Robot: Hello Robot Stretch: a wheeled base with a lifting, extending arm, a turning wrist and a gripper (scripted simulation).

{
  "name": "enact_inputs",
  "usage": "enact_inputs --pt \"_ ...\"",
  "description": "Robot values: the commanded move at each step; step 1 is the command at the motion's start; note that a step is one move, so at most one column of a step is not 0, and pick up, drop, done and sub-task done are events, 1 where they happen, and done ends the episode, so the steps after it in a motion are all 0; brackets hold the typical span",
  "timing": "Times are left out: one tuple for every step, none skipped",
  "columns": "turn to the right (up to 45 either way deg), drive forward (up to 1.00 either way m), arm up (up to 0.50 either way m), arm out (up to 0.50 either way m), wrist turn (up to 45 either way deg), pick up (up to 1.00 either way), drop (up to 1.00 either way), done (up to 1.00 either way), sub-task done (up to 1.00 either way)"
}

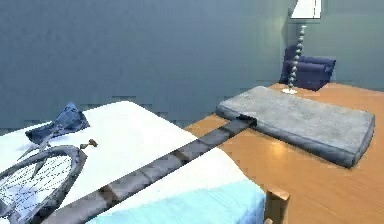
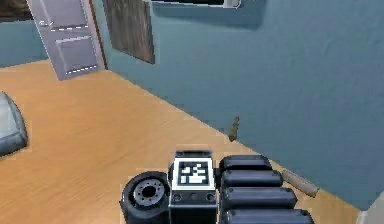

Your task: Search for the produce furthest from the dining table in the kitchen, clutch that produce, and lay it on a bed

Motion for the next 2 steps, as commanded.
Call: enact_inputs --pt "-45.0 0.00 0.00 0.00 0.0 0.00 0.00 0.00 0.00" --pt "-45.0 0.00 0.00 0.00 0.0 0.00 0.00 0.00 0.00"
